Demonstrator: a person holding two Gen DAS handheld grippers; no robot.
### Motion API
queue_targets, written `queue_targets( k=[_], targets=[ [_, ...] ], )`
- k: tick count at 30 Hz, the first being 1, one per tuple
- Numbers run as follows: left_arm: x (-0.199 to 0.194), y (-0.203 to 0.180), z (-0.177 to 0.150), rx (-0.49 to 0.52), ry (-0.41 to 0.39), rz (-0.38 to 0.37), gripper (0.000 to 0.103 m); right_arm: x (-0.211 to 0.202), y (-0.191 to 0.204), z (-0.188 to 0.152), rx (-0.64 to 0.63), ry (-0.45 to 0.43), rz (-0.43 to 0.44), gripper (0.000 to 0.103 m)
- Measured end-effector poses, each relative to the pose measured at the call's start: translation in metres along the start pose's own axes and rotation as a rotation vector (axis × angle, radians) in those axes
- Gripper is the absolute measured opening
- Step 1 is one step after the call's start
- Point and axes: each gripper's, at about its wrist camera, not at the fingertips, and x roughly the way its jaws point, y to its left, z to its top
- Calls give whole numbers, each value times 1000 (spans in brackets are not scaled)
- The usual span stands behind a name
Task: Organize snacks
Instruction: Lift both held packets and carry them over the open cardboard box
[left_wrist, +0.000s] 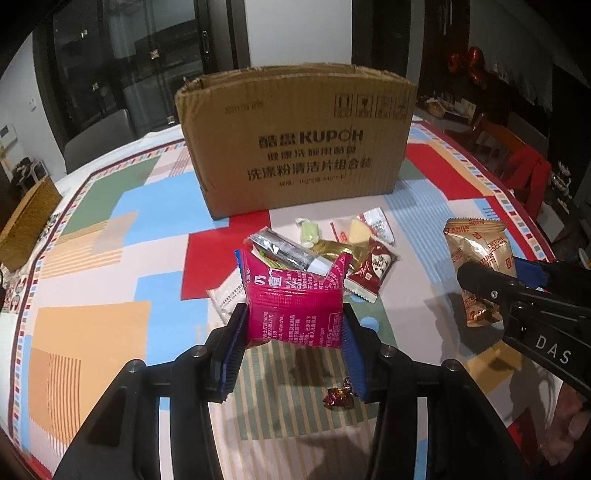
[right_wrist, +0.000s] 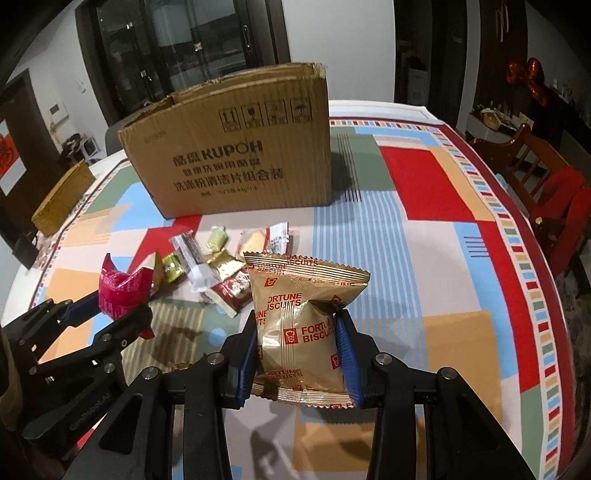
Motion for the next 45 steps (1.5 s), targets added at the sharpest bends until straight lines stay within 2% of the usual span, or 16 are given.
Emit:
queue_targets(
  k=[19, 45],
  targets=[
    [-41, 14, 21, -36, -83, 21, 47, -39, 14, 23, -46, -98, 1, 40],
    [-69, 39, 71, -76, -204, 76, 47, -73, 31, 83, -81, -283, -14, 40]
  ],
)
